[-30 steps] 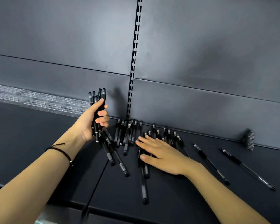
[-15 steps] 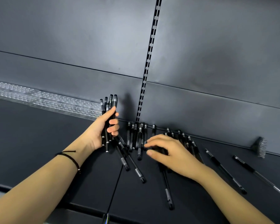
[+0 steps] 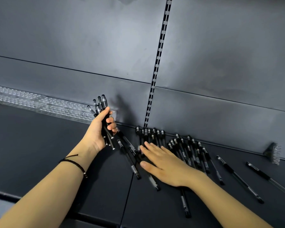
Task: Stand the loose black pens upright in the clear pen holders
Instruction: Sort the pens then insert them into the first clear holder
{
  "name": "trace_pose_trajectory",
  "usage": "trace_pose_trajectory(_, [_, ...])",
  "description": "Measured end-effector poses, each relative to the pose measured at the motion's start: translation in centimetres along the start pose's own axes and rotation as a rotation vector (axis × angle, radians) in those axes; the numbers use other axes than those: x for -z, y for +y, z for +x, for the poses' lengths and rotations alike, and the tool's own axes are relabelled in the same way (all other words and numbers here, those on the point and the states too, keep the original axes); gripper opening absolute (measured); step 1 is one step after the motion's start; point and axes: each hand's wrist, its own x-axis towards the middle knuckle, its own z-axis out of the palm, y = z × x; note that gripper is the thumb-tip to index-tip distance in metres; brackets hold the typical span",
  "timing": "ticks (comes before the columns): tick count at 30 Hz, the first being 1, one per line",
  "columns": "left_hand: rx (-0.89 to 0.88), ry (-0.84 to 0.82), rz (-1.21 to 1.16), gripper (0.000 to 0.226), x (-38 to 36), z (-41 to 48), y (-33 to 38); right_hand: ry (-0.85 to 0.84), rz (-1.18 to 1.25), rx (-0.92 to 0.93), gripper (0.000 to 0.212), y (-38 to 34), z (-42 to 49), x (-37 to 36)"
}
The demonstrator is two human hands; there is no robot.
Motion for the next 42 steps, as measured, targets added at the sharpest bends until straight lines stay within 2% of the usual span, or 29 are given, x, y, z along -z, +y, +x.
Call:
trace_pose_trajectory(3, [0.005,0.023,-0.003,0.025,0.1,0.1,-0.1,0.064,0.035,-0.008,0.062,0.4,-0.6,-0.1])
trace_pose_trajectory(7, [0.045,-0.020,0.006,0.024,-0.1,-0.1,-0.6,0.324,0.196,-0.071,0.055,0.4,-0.3,0.3])
trace_pose_trajectory(11, [0.094,-0.073,0.048,0.025,-0.7,-0.4,-1.2,0.504,0.321,-0.146,0.016,0.8,0.6,0.1])
trace_pose_trajectory(13, [0.103,-0.089,0.068,0.024,-0.8,-0.6,-1.4,0.528,0.360,-0.187,0.006,0.7,0.7,0.2])
trace_pose_trajectory(18, [0.104,-0.079,0.074,0.024,-0.7,-0.6,-1.2,0.565,0.275,-0.231,0.017,0.5,0.6,0.1])
trace_pose_trajectory(21, [0.104,-0.069,0.076,0.024,-0.6,-0.4,-1.2,0.538,0.114,-0.288,0.029,0.3,0.5,0.1])
trace_pose_trajectory(24, [0.114,-0.069,0.078,0.024,-0.8,-0.4,-1.3,0.527,0.058,-0.346,0.030,0.1,0.8,0.5])
trace_pose_trajectory(27, [0.131,-0.070,0.080,0.025,-1.1,-0.8,-1.5,0.560,0.155,-0.402,0.024,0.2,0.8,0.4])
trace_pose_trajectory(33, [0.158,0.094,-0.037,0.027,-1.9,-1.5,-2.3,0.835,0.692,-0.433,0.019,0.8,0.3,0.9])
trace_pose_trajectory(36, [0.201,0.147,-0.098,0.036,-2.7,-2.0,-3.2,0.902,0.883,-0.384,0.014,0.2,0.5,0.9])
trace_pose_trajectory(39, [0.253,0.082,-0.009,0.037,-3.1,-2.3,-4.4,0.887,0.946,-0.309,0.013,-0.7,0.6,0.5])
trace_pose_trajectory(42, [0.283,-0.021,0.087,0.035,-3.3,-2.5,-4.9,0.803,0.907,-0.250,0.014,-1.2,0.7,-0.1])
